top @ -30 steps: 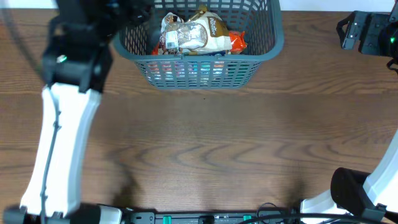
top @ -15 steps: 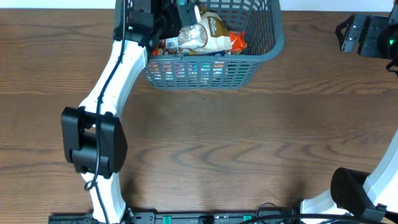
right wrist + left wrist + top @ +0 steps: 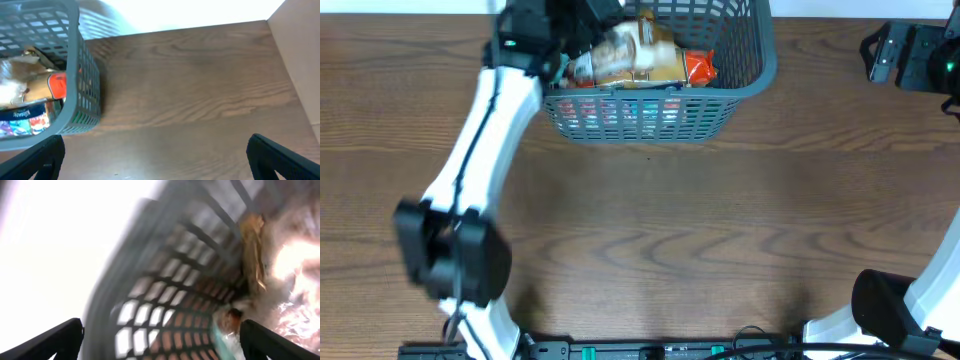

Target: Pack container

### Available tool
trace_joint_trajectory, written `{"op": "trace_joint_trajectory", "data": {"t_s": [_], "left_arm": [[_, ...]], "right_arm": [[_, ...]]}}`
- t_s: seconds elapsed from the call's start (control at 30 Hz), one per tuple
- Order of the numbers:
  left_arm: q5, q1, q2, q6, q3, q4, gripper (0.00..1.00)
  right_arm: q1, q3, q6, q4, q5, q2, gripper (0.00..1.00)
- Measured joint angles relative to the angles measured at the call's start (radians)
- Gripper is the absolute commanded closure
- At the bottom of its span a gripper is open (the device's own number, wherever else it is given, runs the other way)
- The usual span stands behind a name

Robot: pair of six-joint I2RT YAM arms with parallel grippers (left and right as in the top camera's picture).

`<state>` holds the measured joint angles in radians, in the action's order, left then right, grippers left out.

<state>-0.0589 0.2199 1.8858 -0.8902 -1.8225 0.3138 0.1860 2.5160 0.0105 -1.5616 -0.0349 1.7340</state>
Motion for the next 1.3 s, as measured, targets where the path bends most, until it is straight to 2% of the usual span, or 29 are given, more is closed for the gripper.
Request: {"op": "trace_joint_trajectory", "data": {"t_s": [0.07, 0.27, 0.37, 0.5, 0.6, 0.7, 1.0, 1.13, 1.3], "left_arm": [[0.006, -0.016, -0.092, 0.114, -0.002, 0.082, 0.02], [0.017, -0.154, -0.37, 0.451, -0.014, 0.477, 0.01], [0.018, -0.238, -0.448, 0.577, -0.014, 0.645, 0.01], [0.021, -0.341, -0.512, 0.687, -0.011, 0.783, 0.02], [0.021, -0.379, -0.56, 0.723, 0.035, 0.793, 0.01], [0.013, -0.396, -0.635, 0.74, 0.156, 0.768, 0.02], [-0.094, -0.397, -0.817, 0.7, 0.561, 0.669, 0.02], [-0.118, -0.396, -0.902, 0.672, 0.646, 0.644, 0.01], [-0.127, -0.377, -1.023, 0.65, 0.705, 0.592, 0.02]], "right_arm": [[0.0, 0.0, 0.0, 0.011, 0.0, 0.0, 0.01], [0.0, 0.0, 0.0, 0.083, 0.0, 0.0, 0.01], [0.0, 0.0, 0.001, 0.127, 0.0, 0.001, 0.01], [0.0, 0.001, 0.016, 0.174, 0.0, 0.018, 0.01], [0.0, 0.002, 0.021, 0.171, -0.008, 0.058, 0.01], [-0.002, -0.011, 0.02, 0.164, -0.016, 0.121, 0.01], [-0.013, -0.231, -0.023, 0.154, 0.007, 0.201, 0.01], [-0.013, -0.343, -0.034, 0.187, 0.028, 0.142, 0.01], [-0.013, -0.612, -0.044, 0.307, 0.035, -0.1, 0.01]]}}
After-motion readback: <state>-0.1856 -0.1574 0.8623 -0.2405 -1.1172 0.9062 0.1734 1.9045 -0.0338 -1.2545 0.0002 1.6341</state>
